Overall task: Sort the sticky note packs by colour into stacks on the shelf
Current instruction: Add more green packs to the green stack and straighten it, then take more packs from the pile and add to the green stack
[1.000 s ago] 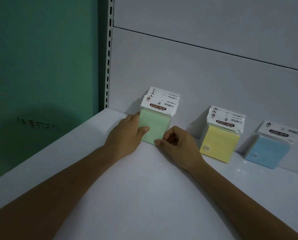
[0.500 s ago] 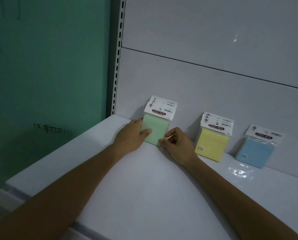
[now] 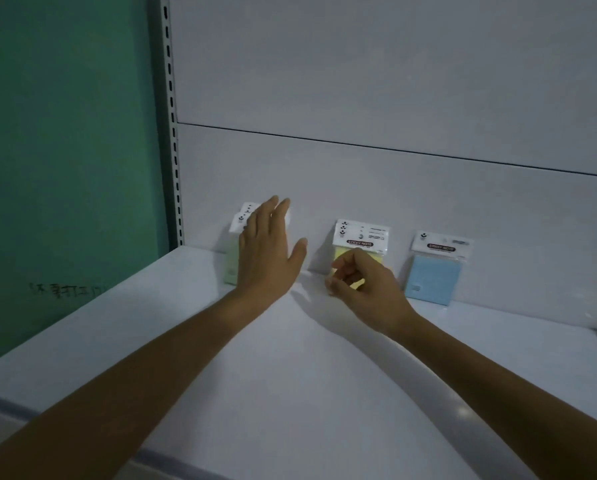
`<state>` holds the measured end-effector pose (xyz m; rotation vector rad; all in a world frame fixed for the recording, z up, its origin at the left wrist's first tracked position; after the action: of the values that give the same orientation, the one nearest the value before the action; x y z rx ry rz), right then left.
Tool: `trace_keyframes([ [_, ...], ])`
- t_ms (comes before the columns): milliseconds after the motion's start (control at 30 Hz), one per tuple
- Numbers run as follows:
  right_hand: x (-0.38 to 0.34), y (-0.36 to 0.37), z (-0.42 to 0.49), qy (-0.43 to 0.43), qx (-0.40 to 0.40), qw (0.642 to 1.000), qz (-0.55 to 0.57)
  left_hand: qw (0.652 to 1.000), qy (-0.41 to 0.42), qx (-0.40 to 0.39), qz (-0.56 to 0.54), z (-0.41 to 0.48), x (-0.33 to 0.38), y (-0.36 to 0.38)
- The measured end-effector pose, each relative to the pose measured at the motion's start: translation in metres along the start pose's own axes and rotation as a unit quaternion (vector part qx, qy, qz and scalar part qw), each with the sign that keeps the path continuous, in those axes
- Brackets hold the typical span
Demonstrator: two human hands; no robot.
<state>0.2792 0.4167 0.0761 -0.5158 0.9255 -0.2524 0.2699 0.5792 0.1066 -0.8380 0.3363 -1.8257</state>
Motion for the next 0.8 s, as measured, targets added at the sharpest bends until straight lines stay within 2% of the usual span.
trace_keyframes([
  [133,0.026,-0.07,-0.034,-0.008,0.026,0.997,-0.073,0.992,0.112,-0.064,0.011,-0.014,0.094,0.047],
  [233,0.06,-0.132,-0.07,0.03,0.045,0.99,-0.134,0.978,0.173,-0.112,0.012,-0.029,0.162,0.088],
  [333,0.097,-0.212,-0.12,0.081,0.08,0.976,-0.188,0.961,0.223,-0.157,-0.039,-0.053,0.245,0.135],
  [467,0.142,-0.316,-0.197,0.167,0.126,0.95,-0.23,0.931,0.264,-0.227,-0.107,-0.098,0.366,0.203],
  [633,0.172,-0.425,-0.28,0.23,0.186,0.916,-0.271,0.905,0.261,-0.306,-0.141,-0.151,0.481,0.27],
  [733,0.187,-0.477,-0.306,0.256,0.206,0.905,-0.27,0.888,0.285,-0.352,-0.078,-0.173,0.515,0.299],
  [800,0.197,-0.499,-0.307,0.252,0.219,0.905,-0.265,0.889,0.287,-0.353,-0.038,-0.175,0.518,0.309],
])
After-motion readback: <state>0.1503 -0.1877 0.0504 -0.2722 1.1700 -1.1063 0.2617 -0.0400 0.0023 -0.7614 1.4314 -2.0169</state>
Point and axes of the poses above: each hand's wrist, its own z-axis towards the middle knuckle, its own y-axis out of the palm, x = y × z, the point moved 9 cm from there along z, towards the middle knuckle, and after that the axes turned 3 degrees about z, right-handed, at the moved point
